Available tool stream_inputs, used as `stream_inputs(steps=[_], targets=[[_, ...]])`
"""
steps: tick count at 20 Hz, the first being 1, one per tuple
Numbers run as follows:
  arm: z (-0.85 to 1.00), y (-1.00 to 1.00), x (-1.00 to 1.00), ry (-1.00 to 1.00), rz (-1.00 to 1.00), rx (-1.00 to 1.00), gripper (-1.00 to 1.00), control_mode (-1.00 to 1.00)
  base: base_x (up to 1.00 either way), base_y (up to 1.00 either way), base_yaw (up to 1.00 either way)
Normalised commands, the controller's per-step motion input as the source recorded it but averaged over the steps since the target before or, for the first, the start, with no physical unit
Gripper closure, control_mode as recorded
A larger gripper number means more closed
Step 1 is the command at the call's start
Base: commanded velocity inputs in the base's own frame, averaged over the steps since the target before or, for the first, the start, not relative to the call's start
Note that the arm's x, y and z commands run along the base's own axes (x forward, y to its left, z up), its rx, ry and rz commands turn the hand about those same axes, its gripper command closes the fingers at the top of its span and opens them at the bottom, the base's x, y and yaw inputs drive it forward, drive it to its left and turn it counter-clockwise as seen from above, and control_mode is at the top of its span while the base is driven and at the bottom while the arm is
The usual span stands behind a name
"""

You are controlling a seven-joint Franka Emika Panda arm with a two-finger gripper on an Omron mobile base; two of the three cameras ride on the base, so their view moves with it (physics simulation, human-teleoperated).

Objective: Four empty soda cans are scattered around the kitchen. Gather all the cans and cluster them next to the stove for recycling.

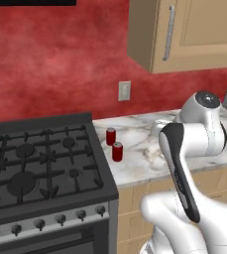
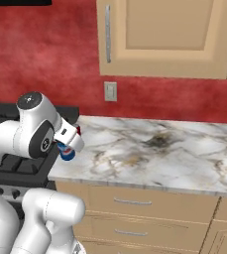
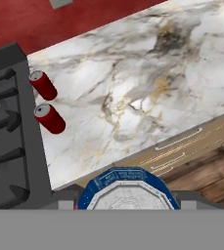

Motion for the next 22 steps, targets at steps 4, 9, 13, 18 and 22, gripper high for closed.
stream_inputs(steps=[4, 9, 13, 18, 22], targets=[[0.0, 0.0, 0.0, 0.0, 0.0, 0.0, 1.0, 1.0, 0.15, 0.3, 0.0], [0.0, 0.0, 0.0, 0.0, 0.0, 0.0, 1.0, 1.0, 0.09, 0.23, 0.0], [0.0, 0.16, 0.05, 0.14, 0.0, -0.02, 1.0, -1.0, 0.02, 0.05, 0.0], [-0.01, 0.32, 0.07, 0.16, 0.02, -0.04, 1.0, -1.0, 0.0, 0.0, 0.0], [-0.02, 0.34, 0.14, 0.15, 0.03, -0.03, 1.0, -1.0, 0.0, 0.0, 0.0]])
